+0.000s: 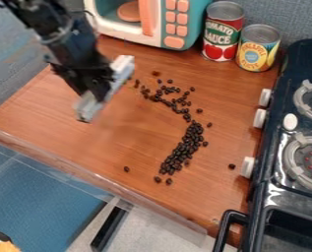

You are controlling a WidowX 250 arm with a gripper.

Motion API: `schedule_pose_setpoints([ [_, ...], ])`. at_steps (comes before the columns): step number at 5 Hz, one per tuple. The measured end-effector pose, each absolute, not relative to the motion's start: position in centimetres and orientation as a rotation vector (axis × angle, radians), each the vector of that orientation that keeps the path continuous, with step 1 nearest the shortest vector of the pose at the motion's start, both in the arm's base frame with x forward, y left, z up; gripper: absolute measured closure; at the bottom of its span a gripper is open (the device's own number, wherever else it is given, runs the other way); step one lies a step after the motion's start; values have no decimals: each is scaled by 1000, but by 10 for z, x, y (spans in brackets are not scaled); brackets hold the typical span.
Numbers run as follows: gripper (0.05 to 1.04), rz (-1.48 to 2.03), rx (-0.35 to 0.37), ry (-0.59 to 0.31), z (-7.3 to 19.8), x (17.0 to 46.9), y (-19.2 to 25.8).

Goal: Sweep into pile

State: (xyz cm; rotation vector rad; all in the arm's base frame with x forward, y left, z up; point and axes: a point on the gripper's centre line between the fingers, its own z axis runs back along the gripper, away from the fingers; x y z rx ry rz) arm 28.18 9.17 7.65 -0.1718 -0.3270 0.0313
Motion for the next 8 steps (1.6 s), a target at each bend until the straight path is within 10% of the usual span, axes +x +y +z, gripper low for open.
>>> schedule_pose_setpoints([
  [3, 724, 22, -15, -239, 45, 297, 198],
  [8, 724, -97, 62, -244, 21, 338, 197],
])
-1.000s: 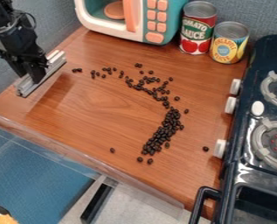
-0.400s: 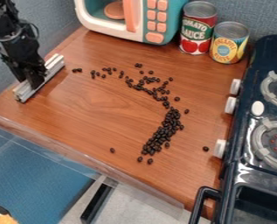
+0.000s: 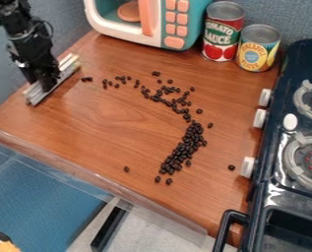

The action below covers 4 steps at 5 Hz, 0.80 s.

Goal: Sweep into pile

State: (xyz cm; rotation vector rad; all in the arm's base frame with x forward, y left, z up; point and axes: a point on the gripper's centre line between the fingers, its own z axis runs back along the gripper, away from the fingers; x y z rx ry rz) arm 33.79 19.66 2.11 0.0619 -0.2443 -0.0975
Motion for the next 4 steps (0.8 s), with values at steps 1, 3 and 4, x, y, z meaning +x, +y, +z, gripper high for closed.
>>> schedule_pose_setpoints([
  [1, 724, -109, 51, -274, 22, 358, 185],
  [3, 724, -237, 20, -295, 24, 396, 112],
  [4, 724, -305, 25, -304, 23, 401, 86],
])
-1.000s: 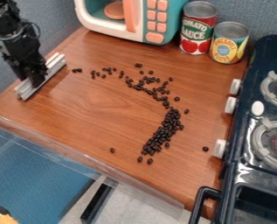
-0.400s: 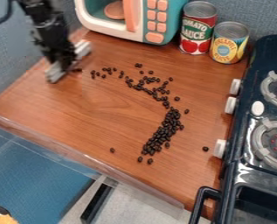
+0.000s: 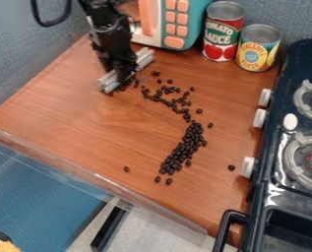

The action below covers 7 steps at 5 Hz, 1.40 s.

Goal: Sweep into pile

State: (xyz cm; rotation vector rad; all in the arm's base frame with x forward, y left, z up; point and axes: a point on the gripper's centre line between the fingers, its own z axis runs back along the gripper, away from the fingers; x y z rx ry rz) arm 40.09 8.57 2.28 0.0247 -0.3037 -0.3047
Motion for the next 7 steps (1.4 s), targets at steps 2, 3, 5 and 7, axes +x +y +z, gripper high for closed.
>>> schedule_pose_setpoints([
  [2, 724, -500, 39, -317, 21, 386, 31],
  [3, 724, -579, 48, -322, 22, 373, 8],
  [5, 724, -668, 29, -323, 21, 350, -20],
  [7, 724, -727, 23, -319, 21, 331, -40],
])
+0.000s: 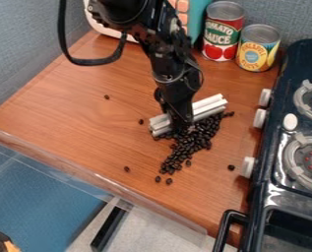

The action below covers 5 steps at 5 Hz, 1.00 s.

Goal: Sweep into pile

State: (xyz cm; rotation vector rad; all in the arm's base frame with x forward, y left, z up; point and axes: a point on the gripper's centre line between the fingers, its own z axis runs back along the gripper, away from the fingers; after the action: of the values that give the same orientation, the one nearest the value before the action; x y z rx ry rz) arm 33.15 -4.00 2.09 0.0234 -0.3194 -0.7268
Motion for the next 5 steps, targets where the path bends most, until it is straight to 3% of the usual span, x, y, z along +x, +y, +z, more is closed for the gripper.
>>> schedule_pose_setpoints([
  [2, 724, -749, 3, -309, 24, 318, -49],
  [4, 724, -621, 11, -387, 67, 330, 12],
  [5, 724, -597, 29, -389, 73, 332, 42],
])
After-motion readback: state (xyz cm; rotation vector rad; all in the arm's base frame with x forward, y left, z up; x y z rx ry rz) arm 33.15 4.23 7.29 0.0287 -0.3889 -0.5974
